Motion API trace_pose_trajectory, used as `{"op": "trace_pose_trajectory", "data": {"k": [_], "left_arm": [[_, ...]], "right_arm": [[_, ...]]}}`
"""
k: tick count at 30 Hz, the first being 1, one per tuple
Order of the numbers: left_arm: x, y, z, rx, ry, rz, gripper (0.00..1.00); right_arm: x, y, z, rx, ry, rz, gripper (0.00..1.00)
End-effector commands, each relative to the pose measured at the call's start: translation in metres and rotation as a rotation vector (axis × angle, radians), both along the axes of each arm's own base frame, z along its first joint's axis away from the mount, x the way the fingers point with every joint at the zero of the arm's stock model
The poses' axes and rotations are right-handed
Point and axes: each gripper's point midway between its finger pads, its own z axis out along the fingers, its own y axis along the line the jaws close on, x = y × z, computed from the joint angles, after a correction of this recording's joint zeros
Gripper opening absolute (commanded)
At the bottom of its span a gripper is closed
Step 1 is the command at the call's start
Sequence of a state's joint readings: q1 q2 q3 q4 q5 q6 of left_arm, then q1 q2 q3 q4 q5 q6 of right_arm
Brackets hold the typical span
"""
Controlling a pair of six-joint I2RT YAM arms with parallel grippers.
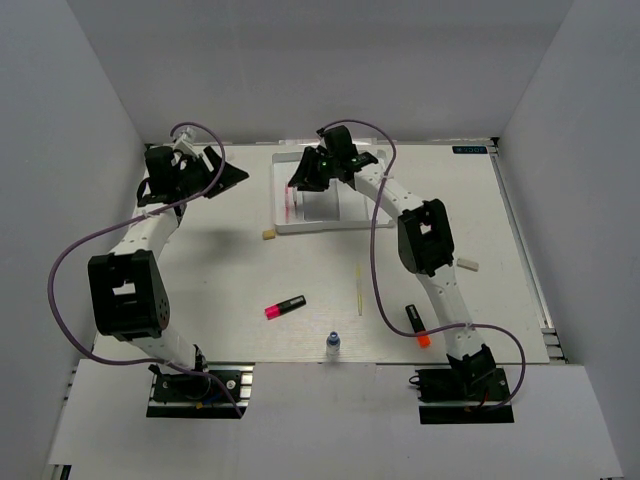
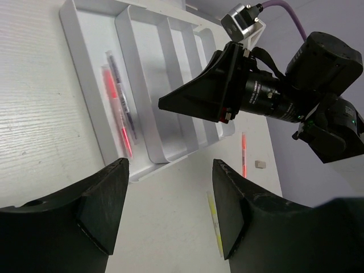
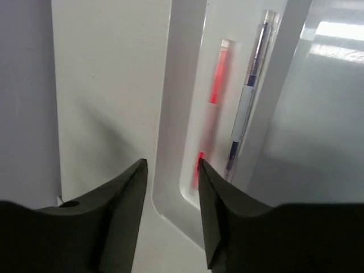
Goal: Sort the stationery into containers
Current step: Place the pen in the storage box, then pick up the pen from the center of the board.
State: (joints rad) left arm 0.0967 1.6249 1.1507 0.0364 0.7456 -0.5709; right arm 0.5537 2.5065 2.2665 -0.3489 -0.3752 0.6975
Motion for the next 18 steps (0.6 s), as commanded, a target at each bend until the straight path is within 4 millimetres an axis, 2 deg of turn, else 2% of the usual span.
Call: {"op": "trace_pose_trajectory", "data": {"k": [1,2,3,4,5,6,8,9,10,11,12,13,14,15,16,17,18], "left_arm": [[-0.014,-0.002,0.021,0.068,-0.059,-0.008,0.7],[-0.014,0.001,0.021,0.094,-0.065,-0.003,0.7],[-0.015,-0.003,0.028,0.112,-0.087,-0.017,0.69],[-0.018,-0.004,0.029,0.12,-0.093,-0.032,0.67],[-0.022,-0.01,0.031,0.122,-0.109,-0.058,0.66],[-0.026,-0.018,0.031,0.123,-0.116,-0.094,0.65],[-0.041,-0.033,0.033,0.174,-0.161,-0.206,0.58],[-0.049,-0.05,0.036,0.2,-0.196,-0.269,0.57],[-0.058,-0.059,0.034,0.221,-0.205,-0.315,0.56],[-0.064,-0.067,0.033,0.281,-0.266,-0.375,0.56],[-0.075,-0.089,0.029,0.308,-0.281,-0.444,0.56],[-0.083,-0.098,0.025,0.334,-0.253,-0.481,0.55],[-0.083,-0.105,0.018,0.394,-0.26,-0.502,0.54],[-0.093,-0.129,0.008,0.405,-0.23,-0.552,0.53],[-0.097,-0.139,0.002,0.426,-0.222,-0.562,0.53],[-0.099,-0.148,-0.003,0.451,-0.215,-0.556,0.53],[-0.112,-0.17,-0.009,0.458,-0.215,-0.601,0.53]], "right_arm": [[0.015,0.0,0.027,0.028,-0.088,-0.022,0.48],[0.015,-0.005,0.03,0.024,-0.091,-0.028,0.5],[0.014,-0.009,0.045,0.031,-0.109,-0.028,0.53],[0.01,-0.013,0.046,0.021,-0.103,-0.026,0.58],[0.014,-0.025,0.052,0.017,-0.108,-0.039,0.59],[0.011,-0.03,0.078,0.031,-0.151,-0.031,0.59],[0.009,-0.05,0.094,0.025,-0.167,-0.04,0.57],[0.005,-0.061,0.127,0.028,-0.241,-0.035,0.56],[0.002,-0.07,0.14,0.016,-0.27,-0.04,0.56],[0.005,-0.092,0.138,-0.025,-0.273,-0.076,0.57],[-0.001,-0.107,0.171,-0.037,-0.349,-0.093,0.56],[0.002,-0.13,0.176,-0.065,-0.36,-0.131,0.56],[0.0,-0.151,0.163,-0.141,-0.337,-0.189,0.56],[-0.003,-0.177,0.182,-0.186,-0.383,-0.254,0.55],[-0.009,-0.19,0.181,-0.2,-0.367,-0.268,0.53],[-0.022,-0.215,0.168,-0.279,-0.329,-0.336,0.51],[-0.027,-0.229,0.159,-0.312,-0.298,-0.377,0.5]]}}
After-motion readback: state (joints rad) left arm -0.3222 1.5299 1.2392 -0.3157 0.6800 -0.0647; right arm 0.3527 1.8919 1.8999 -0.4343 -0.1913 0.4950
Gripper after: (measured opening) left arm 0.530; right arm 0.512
